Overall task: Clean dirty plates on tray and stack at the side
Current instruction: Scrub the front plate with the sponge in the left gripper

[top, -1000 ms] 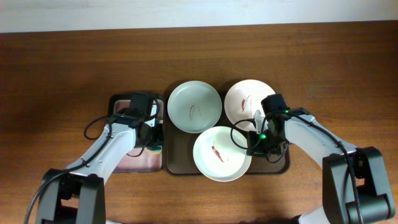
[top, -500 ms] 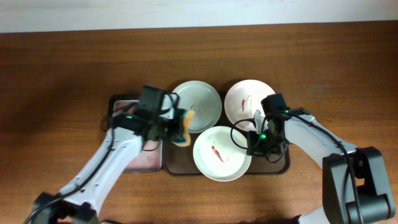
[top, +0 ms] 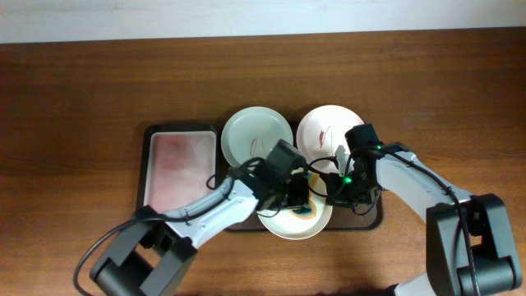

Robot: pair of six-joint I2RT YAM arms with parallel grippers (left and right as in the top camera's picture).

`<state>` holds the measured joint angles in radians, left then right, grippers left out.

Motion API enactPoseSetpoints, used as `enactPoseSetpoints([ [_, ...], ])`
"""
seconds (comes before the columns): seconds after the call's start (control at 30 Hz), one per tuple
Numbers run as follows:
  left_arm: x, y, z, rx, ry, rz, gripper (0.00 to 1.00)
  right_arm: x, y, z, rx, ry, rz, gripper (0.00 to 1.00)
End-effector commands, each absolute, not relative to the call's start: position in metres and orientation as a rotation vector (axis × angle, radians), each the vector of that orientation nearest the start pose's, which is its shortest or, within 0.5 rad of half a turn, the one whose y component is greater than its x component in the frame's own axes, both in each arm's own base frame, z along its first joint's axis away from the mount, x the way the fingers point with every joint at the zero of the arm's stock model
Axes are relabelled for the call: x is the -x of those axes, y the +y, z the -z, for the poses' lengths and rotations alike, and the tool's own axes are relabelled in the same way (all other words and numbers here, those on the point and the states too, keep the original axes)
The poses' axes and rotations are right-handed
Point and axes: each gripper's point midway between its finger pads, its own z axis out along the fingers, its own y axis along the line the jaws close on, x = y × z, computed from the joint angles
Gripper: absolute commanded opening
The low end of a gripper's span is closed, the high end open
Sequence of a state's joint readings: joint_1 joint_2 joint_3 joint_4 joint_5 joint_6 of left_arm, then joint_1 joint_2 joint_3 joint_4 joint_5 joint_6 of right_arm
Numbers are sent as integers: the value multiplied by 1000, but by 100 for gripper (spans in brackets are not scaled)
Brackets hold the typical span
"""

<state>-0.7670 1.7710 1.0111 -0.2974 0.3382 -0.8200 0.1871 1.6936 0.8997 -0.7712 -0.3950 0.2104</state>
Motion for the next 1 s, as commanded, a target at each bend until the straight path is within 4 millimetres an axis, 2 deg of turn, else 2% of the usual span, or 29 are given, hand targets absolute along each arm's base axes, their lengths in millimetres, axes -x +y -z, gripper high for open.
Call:
enactPoseSetpoints([
  [0.0, -253, -327, -23, 67, 2909, 773, 0, -252, 118, -10, -33, 3156, -622, 4],
  [0.03, -250, -325, -16, 66, 2924, 739, 0, -252, 118, -10, -34, 3158, -622, 4],
  [0.1, -249, -309, -7, 98, 2949, 613, 0, -251, 118, -10, -35, 3163, -621, 4],
  [0.2, -255, -277, 1, 174, 2962, 429, 0, -247, 114, -9, -40, 3182, -594, 4],
  [0.27, -259, -268, 2, 210, 2970, 404, 0, -245, 114, -9, -43, 3190, -593, 4],
  [0.33, -266, -244, -1, 281, 2975, 338, 0, -244, 114, -9, -44, 3194, -592, 4],
  [0.4, -275, -234, -6, 251, 2955, 321, 0, -244, 114, -9, -44, 3194, -592, 4],
  [0.5, -284, -234, -26, 150, 2908, 371, 0, -244, 114, -9, -44, 3194, -592, 4],
  [0.57, -285, -255, -70, -89, 2824, 550, 0, -244, 114, -9, -43, 3194, -593, 5],
  [0.6, -287, -252, -101, -158, 2740, 567, 0, -245, 114, -9, -44, 3193, -593, 23],
  [0.67, -290, -232, -124, -115, 2685, 512, 0, -246, 114, -9, -42, 3190, -594, 28],
  [0.7, -290, -221, -130, -86, 2677, 479, 0, -246, 114, -9, -41, 3187, -594, 27],
  [0.73, -291, -203, -133, -33, 2685, 431, 0, -246, 114, -9, -41, 3187, -595, 20],
  [0.77, -293, -186, -131, 15, 2704, 390, 0, -246, 114, -9, -42, 3189, -595, 12],
  [0.8, -299, -155, -125, 119, 2736, 333, 0, -244, 114, -9, -44, 3195, -594, 4],
  [0.87, -311, -123, -123, 106, 2742, 303, 0, -245, 114, -10, -43, 3193, -595, 4],
  [0.97, -317, -106, -118, 137, 2761, 341, 0, -247, 115, -14, -31, 3177, -596, 4],
])
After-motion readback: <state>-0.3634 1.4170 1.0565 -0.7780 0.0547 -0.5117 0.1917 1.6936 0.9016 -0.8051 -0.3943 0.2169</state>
